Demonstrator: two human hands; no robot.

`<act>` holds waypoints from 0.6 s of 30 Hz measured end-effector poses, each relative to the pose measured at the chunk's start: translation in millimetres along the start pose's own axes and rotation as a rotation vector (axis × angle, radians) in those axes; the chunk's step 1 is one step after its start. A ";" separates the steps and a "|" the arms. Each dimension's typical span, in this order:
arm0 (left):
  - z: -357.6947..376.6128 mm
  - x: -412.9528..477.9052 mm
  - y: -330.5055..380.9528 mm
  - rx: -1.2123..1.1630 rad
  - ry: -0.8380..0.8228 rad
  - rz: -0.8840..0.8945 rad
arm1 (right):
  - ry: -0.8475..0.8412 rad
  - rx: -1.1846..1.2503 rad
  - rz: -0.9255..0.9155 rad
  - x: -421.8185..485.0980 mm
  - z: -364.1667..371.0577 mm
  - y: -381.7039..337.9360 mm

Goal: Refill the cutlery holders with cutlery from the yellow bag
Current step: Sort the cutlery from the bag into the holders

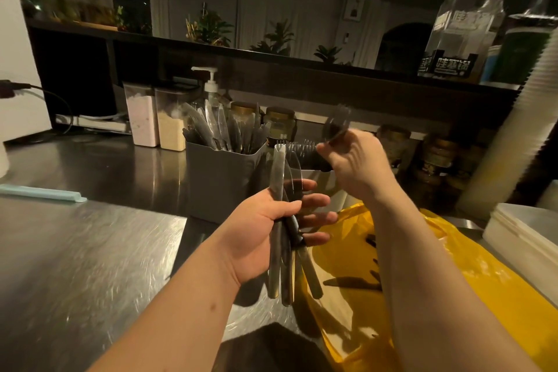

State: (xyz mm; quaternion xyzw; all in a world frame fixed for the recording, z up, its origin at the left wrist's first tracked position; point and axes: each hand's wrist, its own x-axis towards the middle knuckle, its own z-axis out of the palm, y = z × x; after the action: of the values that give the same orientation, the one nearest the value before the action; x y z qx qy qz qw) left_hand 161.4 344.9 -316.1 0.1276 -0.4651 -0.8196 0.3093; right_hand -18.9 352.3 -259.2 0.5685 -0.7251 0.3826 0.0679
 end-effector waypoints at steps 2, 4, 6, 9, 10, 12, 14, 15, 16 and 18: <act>-1.3 0.2 0.0 -0.014 -0.007 0.007 | -0.066 -0.199 0.067 1.5 2.7 -2.1; -2.3 0.3 0.8 -0.024 -0.014 -0.001 | -0.009 -0.053 0.060 3.1 1.0 -3.0; -3.1 0.8 1.2 -0.069 -0.032 -0.024 | 0.078 0.165 -0.024 2.2 -2.2 -3.7; -6.9 5.3 0.0 -0.130 -0.002 -0.020 | 0.034 0.196 -0.102 -1.7 -5.7 -6.7; -8.6 7.3 -1.0 -0.138 0.027 -0.009 | 0.009 0.175 -0.119 -1.7 -4.2 -6.9; -11.6 10.0 -1.5 -0.143 0.079 0.011 | 0.025 0.105 -0.136 -3.3 0.2 -7.8; -13.0 10.7 -1.2 -0.149 0.105 0.017 | 0.110 0.061 -0.112 -2.4 5.8 -5.4; -12.9 10.4 -1.0 -0.152 0.108 0.017 | 0.160 0.048 -0.095 -1.7 6.9 -4.3; -12.2 10.0 -0.8 -0.152 0.107 0.017 | 0.213 0.044 -0.095 -1.6 7.0 -3.3; -11.3 9.5 -0.6 -0.145 0.112 0.019 | 0.286 0.058 -0.175 -3.5 5.0 -4.7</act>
State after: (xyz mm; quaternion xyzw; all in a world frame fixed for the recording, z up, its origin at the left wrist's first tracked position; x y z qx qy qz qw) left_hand 159.4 331.4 -321.9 0.1460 -0.3877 -0.8398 0.3509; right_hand -11.8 351.6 -262.3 0.5709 -0.6443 0.4733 0.1870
